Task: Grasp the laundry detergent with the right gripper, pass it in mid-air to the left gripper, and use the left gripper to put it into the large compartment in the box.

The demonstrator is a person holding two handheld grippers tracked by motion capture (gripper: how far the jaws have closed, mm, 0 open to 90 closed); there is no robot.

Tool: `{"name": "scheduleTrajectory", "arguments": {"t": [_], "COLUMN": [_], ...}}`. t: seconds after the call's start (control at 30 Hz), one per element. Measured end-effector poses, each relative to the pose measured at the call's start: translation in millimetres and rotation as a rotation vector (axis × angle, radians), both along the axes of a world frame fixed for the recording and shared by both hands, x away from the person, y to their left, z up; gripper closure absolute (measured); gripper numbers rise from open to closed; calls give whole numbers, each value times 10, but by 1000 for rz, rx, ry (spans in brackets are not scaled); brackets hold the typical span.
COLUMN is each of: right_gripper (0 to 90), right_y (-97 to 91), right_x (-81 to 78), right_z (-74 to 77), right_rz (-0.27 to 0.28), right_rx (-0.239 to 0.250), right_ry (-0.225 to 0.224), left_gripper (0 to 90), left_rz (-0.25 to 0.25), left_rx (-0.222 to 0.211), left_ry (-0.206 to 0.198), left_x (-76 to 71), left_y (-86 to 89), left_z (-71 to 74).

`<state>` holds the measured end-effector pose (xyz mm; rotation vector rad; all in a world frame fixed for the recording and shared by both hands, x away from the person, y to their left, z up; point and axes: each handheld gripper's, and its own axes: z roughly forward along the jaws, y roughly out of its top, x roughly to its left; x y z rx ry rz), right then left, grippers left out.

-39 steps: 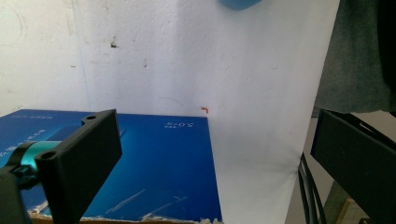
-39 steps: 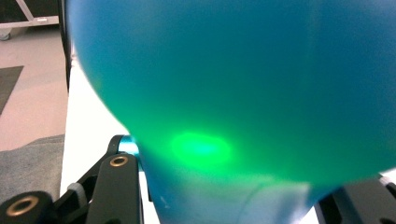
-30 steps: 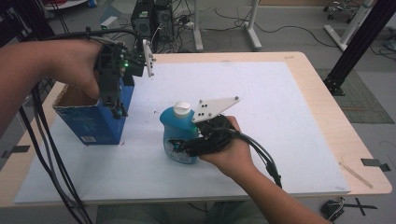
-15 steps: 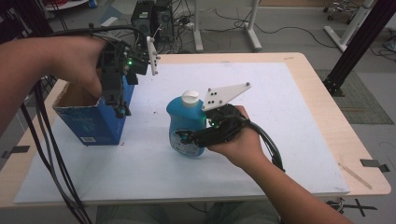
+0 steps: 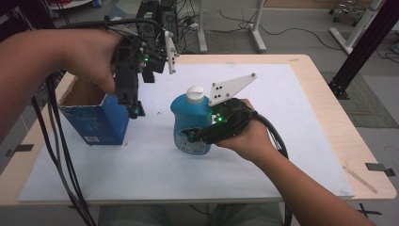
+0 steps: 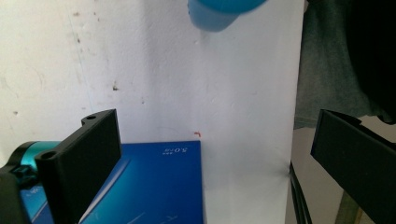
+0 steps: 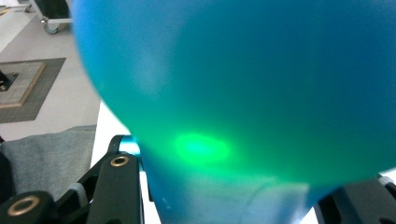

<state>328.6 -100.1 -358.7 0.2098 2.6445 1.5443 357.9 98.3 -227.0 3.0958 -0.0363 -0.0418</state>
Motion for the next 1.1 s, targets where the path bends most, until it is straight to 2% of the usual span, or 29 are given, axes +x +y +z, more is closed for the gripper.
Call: {"name": "scheduleTrajectory", "arguments": {"t": [0.43, 0.93, 1.1], "right_gripper": [467, 466, 466], "right_y": [106, 250, 267], "right_x": [42, 53, 56], "right_z": [58, 47, 40], "right_rz": [95, 157, 161], "right_rx": [-19, -26, -26], "right_ry": [-10, -9, -4], "left_gripper": [17, 17, 17], "left_rz": [-21, -6, -1], "left_rx": [-3, -7, -7], "left_ry": [7, 23, 31], "left_x": [-43, -43, -45], "left_y": [-110, -206, -235], "left_z": [39, 18, 11]}}
